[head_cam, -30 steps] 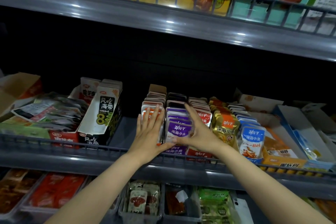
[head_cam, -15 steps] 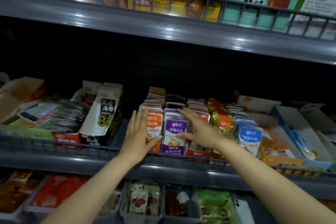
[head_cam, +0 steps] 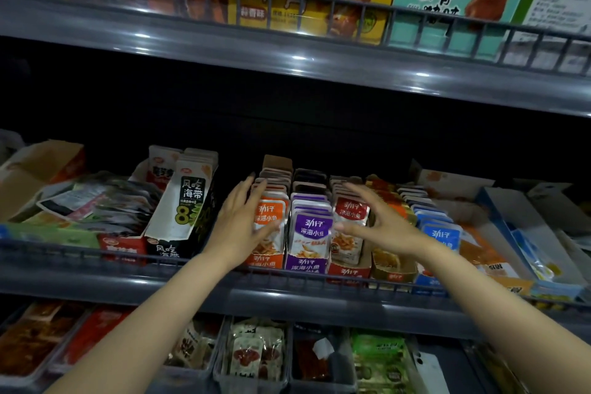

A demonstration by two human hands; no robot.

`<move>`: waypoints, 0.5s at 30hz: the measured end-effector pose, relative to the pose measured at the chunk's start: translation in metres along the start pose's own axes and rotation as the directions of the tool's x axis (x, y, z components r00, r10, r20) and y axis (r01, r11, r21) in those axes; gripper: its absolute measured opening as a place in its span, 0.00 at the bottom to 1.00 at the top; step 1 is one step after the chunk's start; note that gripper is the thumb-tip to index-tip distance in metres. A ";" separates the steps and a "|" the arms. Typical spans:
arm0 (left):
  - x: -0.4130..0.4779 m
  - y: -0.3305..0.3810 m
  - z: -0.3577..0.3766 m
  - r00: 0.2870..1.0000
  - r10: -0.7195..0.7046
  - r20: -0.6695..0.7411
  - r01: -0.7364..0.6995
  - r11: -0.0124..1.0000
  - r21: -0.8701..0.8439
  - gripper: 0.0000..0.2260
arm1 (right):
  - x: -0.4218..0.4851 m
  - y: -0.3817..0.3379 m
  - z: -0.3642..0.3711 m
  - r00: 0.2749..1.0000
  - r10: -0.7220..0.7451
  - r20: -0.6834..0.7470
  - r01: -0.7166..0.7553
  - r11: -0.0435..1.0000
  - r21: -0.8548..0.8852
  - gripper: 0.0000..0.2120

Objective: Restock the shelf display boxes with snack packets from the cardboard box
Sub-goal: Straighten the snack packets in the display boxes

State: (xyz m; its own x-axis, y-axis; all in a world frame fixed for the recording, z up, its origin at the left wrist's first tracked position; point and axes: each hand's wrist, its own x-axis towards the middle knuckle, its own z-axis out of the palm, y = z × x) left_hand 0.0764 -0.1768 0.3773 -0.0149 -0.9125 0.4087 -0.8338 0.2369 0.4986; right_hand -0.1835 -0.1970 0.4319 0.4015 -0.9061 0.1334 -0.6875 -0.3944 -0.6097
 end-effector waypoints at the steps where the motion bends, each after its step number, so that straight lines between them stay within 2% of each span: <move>1: 0.000 0.008 -0.002 0.999 0.018 -0.027 -0.018 1.000 0.004 0.34 | -0.001 0.003 -0.006 1.000 0.006 -0.021 -0.007 1.000 -0.011 0.43; 4: -0.002 0.046 -0.007 0.984 0.169 -0.050 -0.169 0.986 0.006 0.33 | 0.006 0.017 -0.023 0.997 0.033 -0.073 -0.036 0.999 -0.035 0.40; 6: -0.004 0.070 0.000 0.949 0.314 0.012 -0.314 0.949 0.036 0.32 | 0.010 0.024 -0.032 0.994 0.048 -0.097 -0.056 0.995 -0.085 0.42; 8: -0.006 0.085 0.014 0.901 0.422 0.098 -0.432 0.895 0.116 0.30 | 0.015 0.025 -0.037 0.996 0.025 -0.088 -0.036 0.990 -0.136 0.38; 11: -0.002 0.084 0.035 0.904 0.401 0.150 -0.424 0.888 0.179 0.31 | 0.025 0.025 -0.030 0.999 -0.037 -0.030 0.026 0.954 -0.299 0.40; 15: 0.006 0.070 0.052 0.907 0.390 0.159 -0.420 0.868 0.266 0.37 | 0.047 0.039 -0.015 1.000 0.002 0.030 0.013 0.863 -0.506 0.44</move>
State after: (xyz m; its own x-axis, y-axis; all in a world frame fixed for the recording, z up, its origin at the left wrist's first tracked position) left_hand -0.0105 -0.1828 0.3751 -0.4268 -0.7880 0.4437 -0.8639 0.5004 0.0577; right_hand -0.2009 -0.2576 0.4260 0.4178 -0.9021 0.1084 -0.8938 -0.4295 -0.1292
